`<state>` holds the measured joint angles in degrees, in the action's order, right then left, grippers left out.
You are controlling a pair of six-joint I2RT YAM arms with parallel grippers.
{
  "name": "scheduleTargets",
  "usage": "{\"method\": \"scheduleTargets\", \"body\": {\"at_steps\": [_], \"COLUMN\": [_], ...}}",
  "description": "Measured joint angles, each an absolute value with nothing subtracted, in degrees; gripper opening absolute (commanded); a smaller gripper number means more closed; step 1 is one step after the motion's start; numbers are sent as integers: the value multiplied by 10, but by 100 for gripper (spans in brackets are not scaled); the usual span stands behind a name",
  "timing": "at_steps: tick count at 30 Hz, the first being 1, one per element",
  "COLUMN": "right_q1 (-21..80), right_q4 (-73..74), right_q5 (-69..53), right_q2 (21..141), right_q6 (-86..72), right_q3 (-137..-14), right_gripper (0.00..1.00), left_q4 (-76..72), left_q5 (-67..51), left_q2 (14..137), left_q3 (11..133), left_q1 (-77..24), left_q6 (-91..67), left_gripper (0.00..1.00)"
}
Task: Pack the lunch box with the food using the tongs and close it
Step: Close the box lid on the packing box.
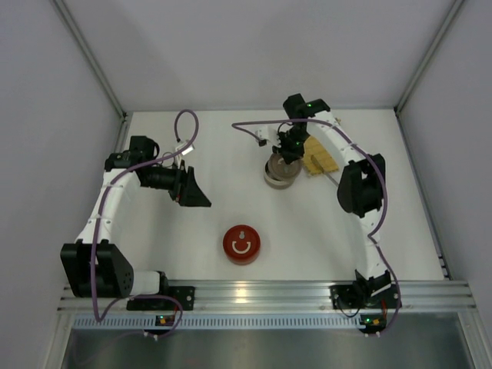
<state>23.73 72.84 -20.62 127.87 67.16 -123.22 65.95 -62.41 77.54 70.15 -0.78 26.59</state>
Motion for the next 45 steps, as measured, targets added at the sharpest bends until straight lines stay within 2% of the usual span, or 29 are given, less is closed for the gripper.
{"method": "scheduleTargets", "body": {"at_steps": [22,45], "right_q1": [251,263], "right_q4": [733,733], "right_q5": [-209,-201], "right_q2": [1322,1328], "right_q6": [675,675], "right_q3": [-1276,-1271], "right_gripper": [1,0], "left_q4": [660,661], "left_q5": [-632,-645], "left_q2": [783,784], "left_q3": [688,680], "left_q1": [-8,21], "left_q6": [277,291], "left_gripper": [98,98]}}
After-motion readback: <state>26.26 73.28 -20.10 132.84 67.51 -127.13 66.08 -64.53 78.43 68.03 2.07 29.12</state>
